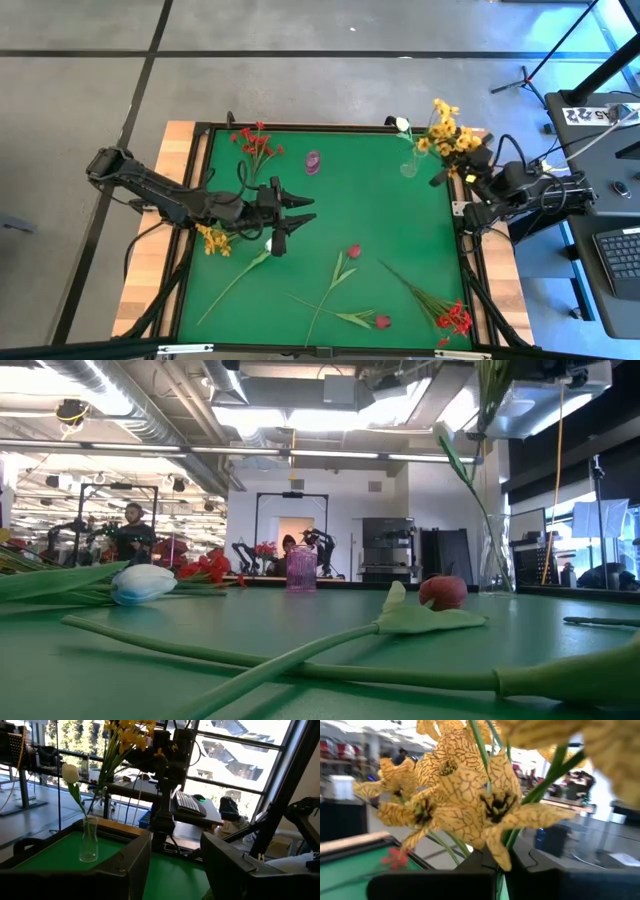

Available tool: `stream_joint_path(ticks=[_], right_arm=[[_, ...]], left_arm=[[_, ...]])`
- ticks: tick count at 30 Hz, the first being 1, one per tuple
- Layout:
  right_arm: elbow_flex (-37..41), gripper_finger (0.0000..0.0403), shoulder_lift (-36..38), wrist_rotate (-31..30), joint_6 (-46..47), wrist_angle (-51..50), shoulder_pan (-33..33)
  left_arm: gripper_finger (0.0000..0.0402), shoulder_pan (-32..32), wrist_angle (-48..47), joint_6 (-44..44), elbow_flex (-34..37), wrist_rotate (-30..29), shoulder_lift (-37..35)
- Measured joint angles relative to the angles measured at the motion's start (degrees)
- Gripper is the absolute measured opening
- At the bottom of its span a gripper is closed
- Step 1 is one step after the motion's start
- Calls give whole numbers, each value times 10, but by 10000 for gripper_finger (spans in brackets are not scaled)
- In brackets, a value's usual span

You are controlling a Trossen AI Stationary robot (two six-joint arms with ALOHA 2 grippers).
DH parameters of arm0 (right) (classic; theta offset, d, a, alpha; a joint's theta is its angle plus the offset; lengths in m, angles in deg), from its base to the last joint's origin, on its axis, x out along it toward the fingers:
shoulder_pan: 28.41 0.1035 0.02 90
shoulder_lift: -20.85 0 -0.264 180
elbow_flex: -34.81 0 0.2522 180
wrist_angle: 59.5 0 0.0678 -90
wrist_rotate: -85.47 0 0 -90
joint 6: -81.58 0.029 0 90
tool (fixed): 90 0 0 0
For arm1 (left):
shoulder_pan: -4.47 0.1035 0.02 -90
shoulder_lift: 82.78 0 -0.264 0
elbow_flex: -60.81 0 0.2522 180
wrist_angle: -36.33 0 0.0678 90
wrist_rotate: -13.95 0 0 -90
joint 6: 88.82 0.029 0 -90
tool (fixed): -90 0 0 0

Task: Sort flowers into vase by color
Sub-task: Put the right yellow flowers into the transparent vase

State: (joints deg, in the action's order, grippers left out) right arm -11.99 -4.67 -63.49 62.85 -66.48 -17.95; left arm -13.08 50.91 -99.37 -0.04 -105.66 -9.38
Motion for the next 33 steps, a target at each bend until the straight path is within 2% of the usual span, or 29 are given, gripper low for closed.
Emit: stream_joint_path(ticks=[8, 15, 18, 22, 26, 33], right_arm=[[0, 11, -1, -93, 2, -45, 0], [0, 10, -1, -101, 4, -51, 0], [0, 11, -1, -101, 9, -81, 0], [0, 11, -1, -100, 60, -135, -6], [0, 11, -1, -82, 102, -178, -37], [0, 11, -1, 10, 168, -227, -120]], left_arm=[[167, 0, -22, -10, 0, 0, 0], [167, 0, -23, -13, 0, 0, 0], [167, 0, -23, -14, 0, 0, 0], [167, 0, -22, -15, 0, 0, 0], [167, 0, -22, -15, 0, 0, 0], [167, 0, -24, -15, 0, 0, 0]])
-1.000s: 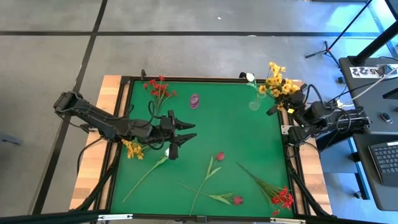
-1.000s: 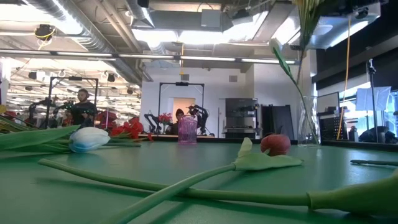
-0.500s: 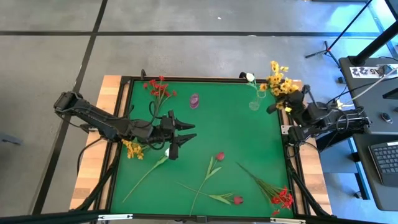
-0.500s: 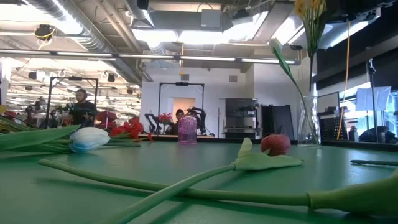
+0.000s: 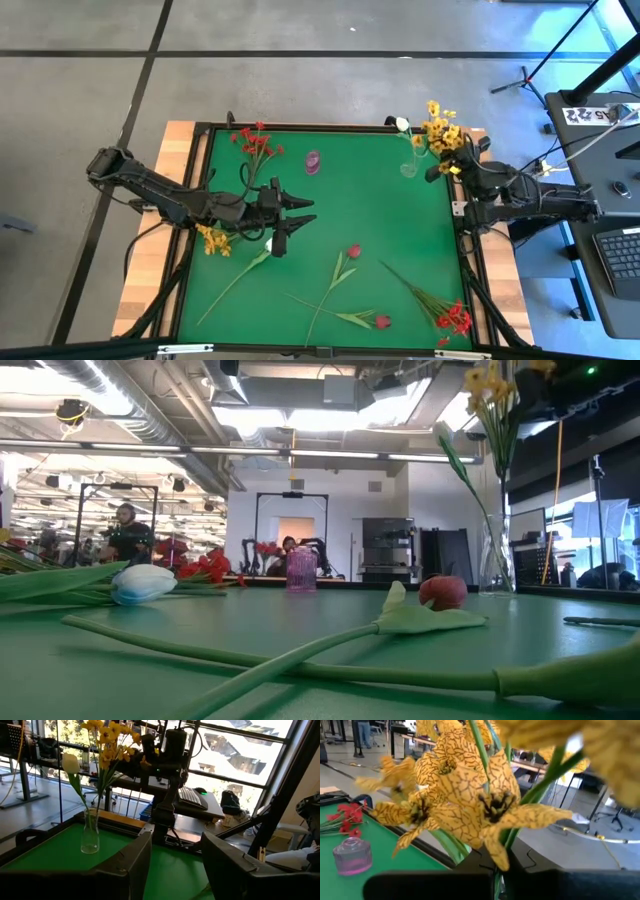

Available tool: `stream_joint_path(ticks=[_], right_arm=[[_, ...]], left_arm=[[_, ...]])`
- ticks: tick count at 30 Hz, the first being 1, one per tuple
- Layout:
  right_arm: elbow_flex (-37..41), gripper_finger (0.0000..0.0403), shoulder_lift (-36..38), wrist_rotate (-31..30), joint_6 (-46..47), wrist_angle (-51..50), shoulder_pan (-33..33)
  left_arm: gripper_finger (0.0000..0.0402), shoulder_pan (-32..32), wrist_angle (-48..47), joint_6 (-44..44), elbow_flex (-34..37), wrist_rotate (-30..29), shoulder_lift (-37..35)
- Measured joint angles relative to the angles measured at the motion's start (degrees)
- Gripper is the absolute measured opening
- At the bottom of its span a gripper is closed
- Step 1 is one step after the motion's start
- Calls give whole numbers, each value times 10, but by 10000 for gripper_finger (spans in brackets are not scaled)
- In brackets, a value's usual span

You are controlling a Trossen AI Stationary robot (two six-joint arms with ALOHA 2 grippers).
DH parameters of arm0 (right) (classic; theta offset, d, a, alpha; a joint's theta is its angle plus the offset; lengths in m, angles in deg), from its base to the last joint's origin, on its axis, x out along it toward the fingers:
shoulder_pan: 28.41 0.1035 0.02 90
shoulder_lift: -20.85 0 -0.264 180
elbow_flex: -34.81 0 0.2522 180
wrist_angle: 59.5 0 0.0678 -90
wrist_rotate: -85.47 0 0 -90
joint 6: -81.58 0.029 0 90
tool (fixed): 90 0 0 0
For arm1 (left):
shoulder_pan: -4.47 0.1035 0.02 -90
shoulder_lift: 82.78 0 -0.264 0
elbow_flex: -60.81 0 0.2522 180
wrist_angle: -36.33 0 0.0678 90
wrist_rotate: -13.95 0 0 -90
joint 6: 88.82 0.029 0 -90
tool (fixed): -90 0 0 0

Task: Sort flowers into vase by color
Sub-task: Put the right yellow flowers into the transparent vase

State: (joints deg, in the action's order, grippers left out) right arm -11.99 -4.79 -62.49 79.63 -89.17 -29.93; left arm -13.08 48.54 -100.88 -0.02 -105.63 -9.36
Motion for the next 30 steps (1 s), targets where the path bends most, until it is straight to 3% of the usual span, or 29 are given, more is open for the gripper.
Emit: stream_joint_path(ticks=[13, 24, 30], right_arm=[[0, 28, 0, 106, 93, -78, -104], [0, 191, 0, 126, 126, -120, -120], [-3, 254, 0, 146, 130, -129, -120]], left_arm=[[167, 0, -9, -9, 0, 0, 0], [167, 0, -11, -11, 0, 0, 0], [167, 0, -11, -11, 0, 0, 0]])
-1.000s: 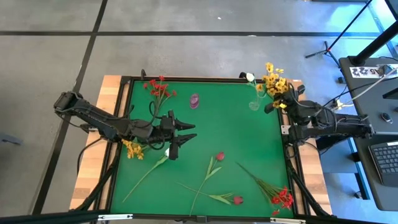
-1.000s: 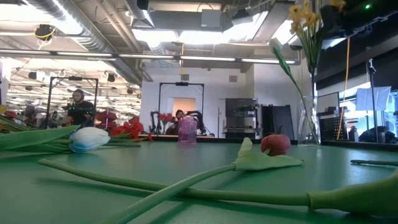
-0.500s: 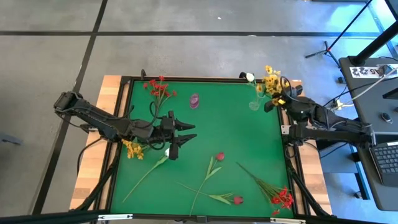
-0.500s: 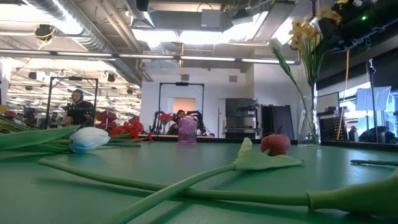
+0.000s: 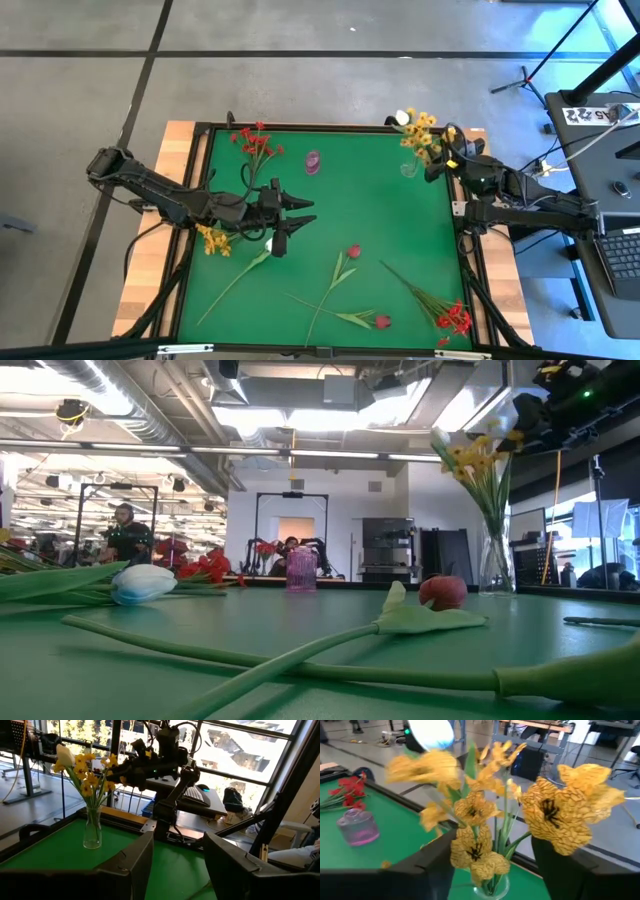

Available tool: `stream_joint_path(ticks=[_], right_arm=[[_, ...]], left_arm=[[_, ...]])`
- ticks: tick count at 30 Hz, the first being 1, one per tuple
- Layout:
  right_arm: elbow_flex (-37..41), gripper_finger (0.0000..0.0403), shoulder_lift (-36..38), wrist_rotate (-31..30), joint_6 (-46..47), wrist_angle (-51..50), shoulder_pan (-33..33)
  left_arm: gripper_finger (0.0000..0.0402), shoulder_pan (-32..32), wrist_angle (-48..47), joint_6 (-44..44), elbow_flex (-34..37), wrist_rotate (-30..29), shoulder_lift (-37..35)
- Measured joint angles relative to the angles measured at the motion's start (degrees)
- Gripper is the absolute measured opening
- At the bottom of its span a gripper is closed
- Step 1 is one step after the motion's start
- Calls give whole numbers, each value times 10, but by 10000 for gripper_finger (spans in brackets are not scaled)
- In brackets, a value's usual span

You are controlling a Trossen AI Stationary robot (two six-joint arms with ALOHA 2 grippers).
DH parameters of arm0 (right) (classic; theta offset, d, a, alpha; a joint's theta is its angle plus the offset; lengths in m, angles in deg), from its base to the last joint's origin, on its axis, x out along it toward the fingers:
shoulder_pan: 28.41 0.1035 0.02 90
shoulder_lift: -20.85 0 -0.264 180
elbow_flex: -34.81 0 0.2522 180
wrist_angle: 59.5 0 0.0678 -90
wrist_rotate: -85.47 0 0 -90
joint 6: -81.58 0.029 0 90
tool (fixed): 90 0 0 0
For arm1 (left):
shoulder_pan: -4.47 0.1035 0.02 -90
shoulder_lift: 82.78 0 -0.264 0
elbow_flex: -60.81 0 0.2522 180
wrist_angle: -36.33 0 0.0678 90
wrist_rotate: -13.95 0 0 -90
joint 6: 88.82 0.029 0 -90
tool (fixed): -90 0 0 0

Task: Sort flowers into vase by color
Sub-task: Put the right yellow flowers into the transparent vase, then put the top red flowers into the pink vase

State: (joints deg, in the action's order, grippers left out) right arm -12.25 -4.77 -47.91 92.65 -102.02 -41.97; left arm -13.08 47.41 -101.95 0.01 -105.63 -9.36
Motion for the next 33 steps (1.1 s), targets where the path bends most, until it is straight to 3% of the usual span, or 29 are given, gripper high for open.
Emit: stream_joint_path(ticks=[6, 14, 19, 28, 33], right_arm=[[-70, 288, -1, 49, 36, -91, 0], [-180, 294, 0, 128, 83, -205, 0], [-200, 294, 1, 264, 65, -180, 0], [-178, 294, 0, 603, 14, -29, 0], [-129, 294, 0, 727, 34, 63, 0]], left_arm=[[167, 0, -6, 0, 0, 0, 0], [167, 0, -15, -2, 0, -13, 0], [167, 0, -15, -2, 0, -13, 0], [167, 0, -18, -2, 0, -14, 0], [167, 0, -18, -2, 0, -13, 0]])
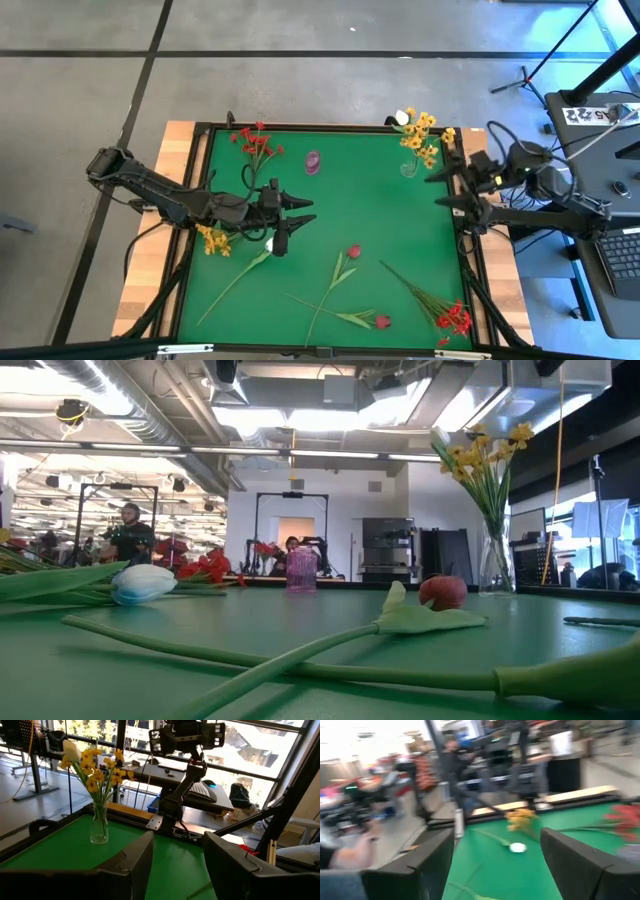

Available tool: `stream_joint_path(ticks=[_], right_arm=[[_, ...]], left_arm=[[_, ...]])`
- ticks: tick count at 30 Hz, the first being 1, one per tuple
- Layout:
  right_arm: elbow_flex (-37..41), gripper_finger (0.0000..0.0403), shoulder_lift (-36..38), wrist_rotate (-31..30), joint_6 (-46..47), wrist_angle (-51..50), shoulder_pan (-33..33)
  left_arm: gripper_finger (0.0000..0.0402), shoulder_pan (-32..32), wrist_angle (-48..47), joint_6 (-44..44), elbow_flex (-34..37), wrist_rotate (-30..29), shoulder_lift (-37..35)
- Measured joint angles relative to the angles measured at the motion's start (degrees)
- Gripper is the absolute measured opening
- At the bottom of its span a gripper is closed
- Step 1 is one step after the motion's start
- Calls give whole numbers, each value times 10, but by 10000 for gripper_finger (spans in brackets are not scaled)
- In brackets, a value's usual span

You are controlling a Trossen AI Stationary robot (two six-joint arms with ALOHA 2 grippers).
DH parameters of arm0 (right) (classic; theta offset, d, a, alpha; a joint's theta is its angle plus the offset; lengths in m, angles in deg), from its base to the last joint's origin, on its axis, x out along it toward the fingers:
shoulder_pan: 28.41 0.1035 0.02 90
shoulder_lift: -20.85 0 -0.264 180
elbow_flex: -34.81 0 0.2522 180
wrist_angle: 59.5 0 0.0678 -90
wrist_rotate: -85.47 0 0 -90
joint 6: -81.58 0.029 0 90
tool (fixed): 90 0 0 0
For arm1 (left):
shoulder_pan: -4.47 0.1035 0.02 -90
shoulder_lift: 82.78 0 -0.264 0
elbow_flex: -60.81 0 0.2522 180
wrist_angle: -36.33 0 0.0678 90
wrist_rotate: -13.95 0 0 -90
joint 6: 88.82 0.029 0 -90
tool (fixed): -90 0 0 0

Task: Sort flowers into vase by color
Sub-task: Put the top red flowers into the pink vase

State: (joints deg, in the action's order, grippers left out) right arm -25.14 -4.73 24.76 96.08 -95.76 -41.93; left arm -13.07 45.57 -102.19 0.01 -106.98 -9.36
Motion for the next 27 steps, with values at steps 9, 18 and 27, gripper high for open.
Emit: stream_joint_path(ticks=[9, 18, 27], right_arm=[[93, 294, 0, 12, 46, 73, 0], [130, 294, 0, -43, 61, 126, 1], [128, 286, -1, -71, 53, 148, 1]], left_arm=[[167, 0, -8, -5, 0, 0, 0], [167, 16, -98, -85, 0, -41, 1], [167, 32, -203, -151, 0, -29, 13]])
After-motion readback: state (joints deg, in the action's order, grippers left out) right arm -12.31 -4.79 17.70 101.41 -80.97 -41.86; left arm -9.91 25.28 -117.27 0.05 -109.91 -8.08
